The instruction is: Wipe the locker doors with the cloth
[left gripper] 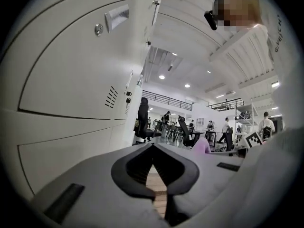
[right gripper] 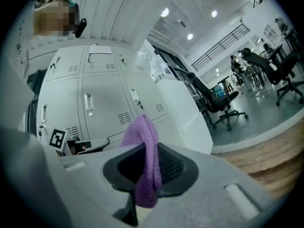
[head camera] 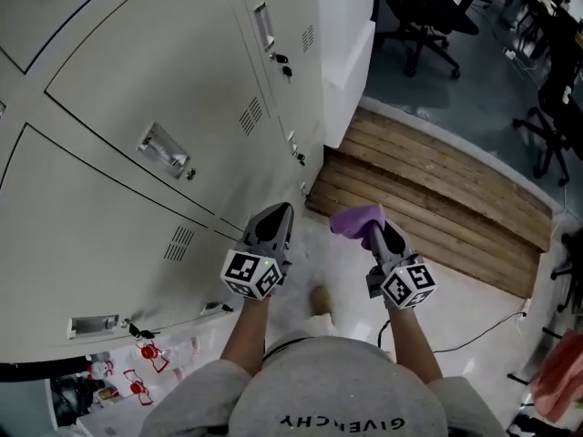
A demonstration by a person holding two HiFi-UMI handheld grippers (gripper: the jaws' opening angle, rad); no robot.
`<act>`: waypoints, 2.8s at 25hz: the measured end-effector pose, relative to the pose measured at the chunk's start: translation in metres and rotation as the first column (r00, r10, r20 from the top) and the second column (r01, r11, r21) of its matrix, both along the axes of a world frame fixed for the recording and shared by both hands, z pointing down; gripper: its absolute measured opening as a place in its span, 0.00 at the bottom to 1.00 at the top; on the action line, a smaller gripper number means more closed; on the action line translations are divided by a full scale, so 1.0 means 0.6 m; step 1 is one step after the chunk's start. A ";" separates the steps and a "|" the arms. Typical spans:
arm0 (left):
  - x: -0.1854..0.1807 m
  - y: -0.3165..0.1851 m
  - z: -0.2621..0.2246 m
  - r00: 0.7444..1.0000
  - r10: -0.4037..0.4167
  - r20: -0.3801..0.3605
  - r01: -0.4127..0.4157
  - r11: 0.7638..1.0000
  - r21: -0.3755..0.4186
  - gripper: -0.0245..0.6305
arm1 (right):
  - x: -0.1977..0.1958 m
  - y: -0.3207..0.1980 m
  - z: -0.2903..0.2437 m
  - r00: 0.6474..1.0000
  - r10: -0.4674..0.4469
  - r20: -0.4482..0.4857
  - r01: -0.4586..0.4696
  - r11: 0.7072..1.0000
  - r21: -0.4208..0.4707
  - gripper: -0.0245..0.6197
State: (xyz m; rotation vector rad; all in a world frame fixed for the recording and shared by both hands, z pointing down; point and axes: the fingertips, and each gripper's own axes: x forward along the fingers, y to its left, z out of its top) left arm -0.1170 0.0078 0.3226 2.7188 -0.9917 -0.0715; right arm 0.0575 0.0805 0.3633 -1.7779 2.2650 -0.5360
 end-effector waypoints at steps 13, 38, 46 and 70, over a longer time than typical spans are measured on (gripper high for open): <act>0.022 -0.112 0.051 0.999 -0.031 0.033 0.031 0.999 -0.009 0.04 | -0.021 -0.174 0.036 0.997 -0.075 0.023 0.075 0.997 -0.001 0.12; 0.085 -0.295 0.089 0.939 -0.332 0.090 0.335 0.942 -0.021 0.04 | -0.117 -0.574 0.041 0.915 -0.352 0.197 0.334 0.935 0.121 0.14; 0.084 -0.330 0.091 0.911 -0.397 0.113 0.403 0.914 -0.044 0.04 | -0.127 -0.627 0.018 0.904 -0.393 0.167 0.370 0.916 0.153 0.14; 0.104 -0.369 0.107 0.889 -0.442 0.116 0.450 0.891 -0.056 0.04 | 0.042 -0.832 0.016 0.977 -0.212 -0.032 0.215 0.968 0.128 0.13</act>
